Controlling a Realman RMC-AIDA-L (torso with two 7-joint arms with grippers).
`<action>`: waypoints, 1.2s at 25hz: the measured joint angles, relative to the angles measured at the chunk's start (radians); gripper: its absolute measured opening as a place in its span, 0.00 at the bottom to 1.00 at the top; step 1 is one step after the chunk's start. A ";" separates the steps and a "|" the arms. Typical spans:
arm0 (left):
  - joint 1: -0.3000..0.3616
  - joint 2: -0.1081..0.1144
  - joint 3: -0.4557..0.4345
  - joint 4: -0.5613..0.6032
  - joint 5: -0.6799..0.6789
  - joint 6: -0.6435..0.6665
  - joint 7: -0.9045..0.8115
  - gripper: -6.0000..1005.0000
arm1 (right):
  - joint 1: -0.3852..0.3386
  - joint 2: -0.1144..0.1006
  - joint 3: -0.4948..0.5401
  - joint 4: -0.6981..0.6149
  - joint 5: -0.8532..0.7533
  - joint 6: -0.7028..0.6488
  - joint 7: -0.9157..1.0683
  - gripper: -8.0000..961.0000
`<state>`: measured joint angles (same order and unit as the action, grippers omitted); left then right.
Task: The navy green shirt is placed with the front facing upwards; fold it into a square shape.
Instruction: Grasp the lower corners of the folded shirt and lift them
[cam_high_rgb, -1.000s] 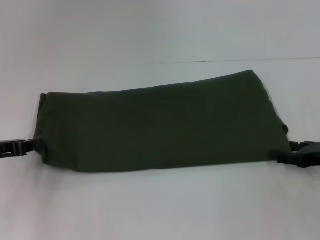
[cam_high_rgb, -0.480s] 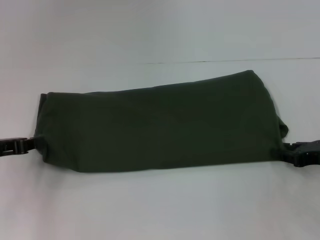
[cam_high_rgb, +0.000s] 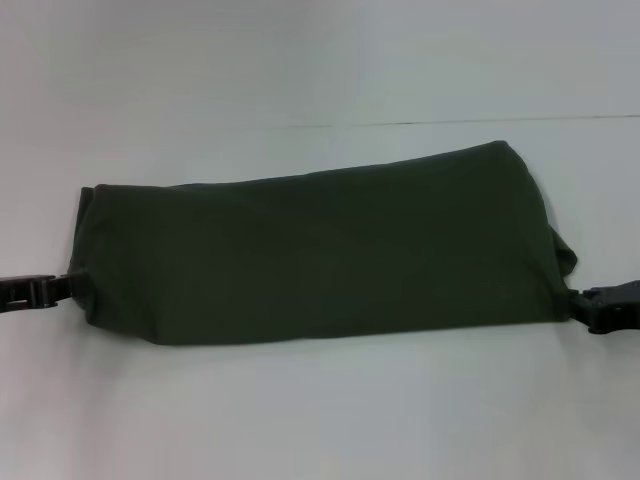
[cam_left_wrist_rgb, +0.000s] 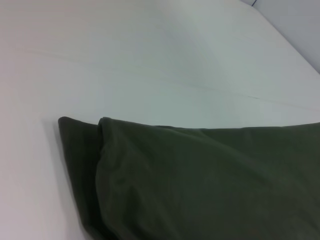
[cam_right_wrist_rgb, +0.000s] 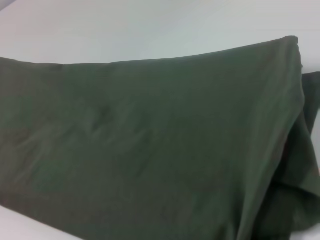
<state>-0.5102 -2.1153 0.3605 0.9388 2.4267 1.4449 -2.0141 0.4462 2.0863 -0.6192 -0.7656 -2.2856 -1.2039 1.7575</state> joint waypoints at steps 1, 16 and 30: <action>0.000 0.000 0.000 0.000 0.000 0.000 0.000 0.04 | -0.001 0.000 0.002 0.000 0.000 0.000 0.000 0.11; 0.021 0.010 -0.008 0.016 0.002 0.115 0.130 0.04 | -0.076 0.000 0.015 -0.048 0.016 -0.057 -0.041 0.03; 0.069 0.017 -0.017 0.080 0.009 0.305 0.184 0.04 | -0.154 -0.001 0.104 -0.097 0.047 -0.263 -0.149 0.03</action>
<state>-0.4416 -2.0981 0.3436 1.0184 2.4357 1.7502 -1.8303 0.2923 2.0852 -0.5152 -0.8626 -2.2390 -1.4669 1.6083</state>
